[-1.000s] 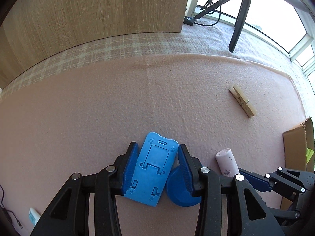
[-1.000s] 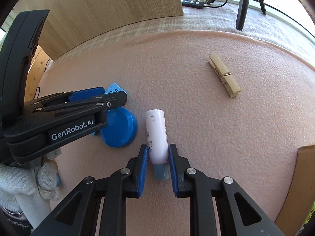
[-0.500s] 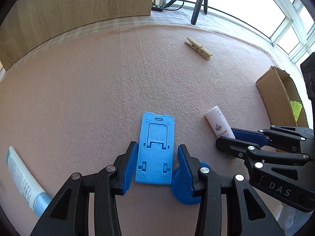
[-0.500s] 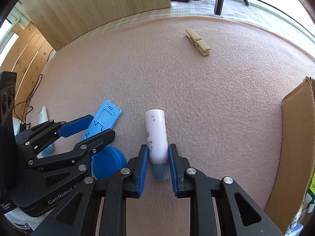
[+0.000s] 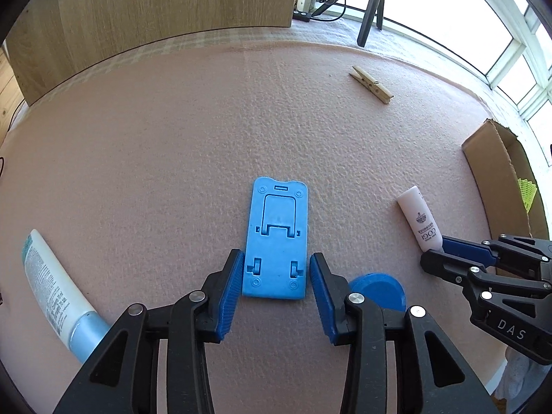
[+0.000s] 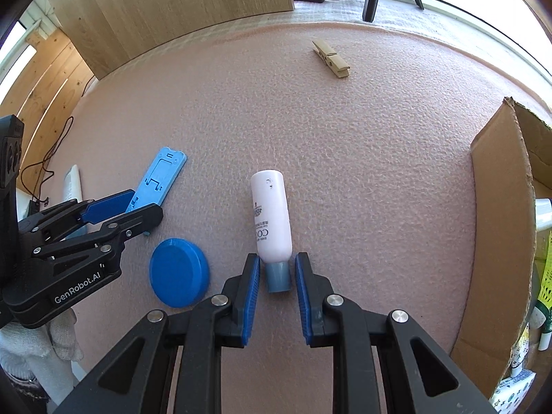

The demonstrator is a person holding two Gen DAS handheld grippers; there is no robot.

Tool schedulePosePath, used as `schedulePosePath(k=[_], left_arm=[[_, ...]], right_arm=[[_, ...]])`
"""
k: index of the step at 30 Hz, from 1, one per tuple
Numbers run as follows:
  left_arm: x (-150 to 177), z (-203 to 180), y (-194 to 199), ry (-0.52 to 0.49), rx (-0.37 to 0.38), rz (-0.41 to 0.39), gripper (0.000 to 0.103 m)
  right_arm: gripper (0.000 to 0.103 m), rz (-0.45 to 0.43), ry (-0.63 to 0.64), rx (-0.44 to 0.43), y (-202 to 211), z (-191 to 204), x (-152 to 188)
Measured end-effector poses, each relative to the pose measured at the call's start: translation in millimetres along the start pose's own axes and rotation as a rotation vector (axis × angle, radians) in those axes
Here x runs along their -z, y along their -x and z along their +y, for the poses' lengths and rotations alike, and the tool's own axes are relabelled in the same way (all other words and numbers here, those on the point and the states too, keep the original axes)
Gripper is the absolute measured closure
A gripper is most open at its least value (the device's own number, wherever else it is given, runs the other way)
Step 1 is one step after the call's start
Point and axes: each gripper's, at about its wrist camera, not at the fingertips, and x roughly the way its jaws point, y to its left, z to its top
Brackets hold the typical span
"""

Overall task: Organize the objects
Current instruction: 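Grasp the blue phone stand with the left tool while the right tool grasps the white bottle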

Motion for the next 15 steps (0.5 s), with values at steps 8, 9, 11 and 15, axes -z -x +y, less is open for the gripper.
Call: schedulePosePath(k=[8,9,11,15], left_arm=[[-6.4,-11.1,-4.5,-0.002,-0.027,-0.025,0.040],[-7.8,-8.5,-3.8,0.016,-0.021,-0.035,0.040],[-11.1,-4.2,-4.2,0.047,-0.013,-0.053,0.041],[-15.1,4.2,-5.4,0.073,-0.037,-0.079,0.063]], right_arm=[[0.070,-0.006,0.046,0.046,-4.0,7.8,-9.5],[0.070,-0.004,0.056,0.055,-4.8,9.2,-10.9],[0.070,-0.003,0.075,0.075,-4.1,9.1,-11.2],[0.073,0.006,0.099,0.114,-8.5,17.6,-14.7]])
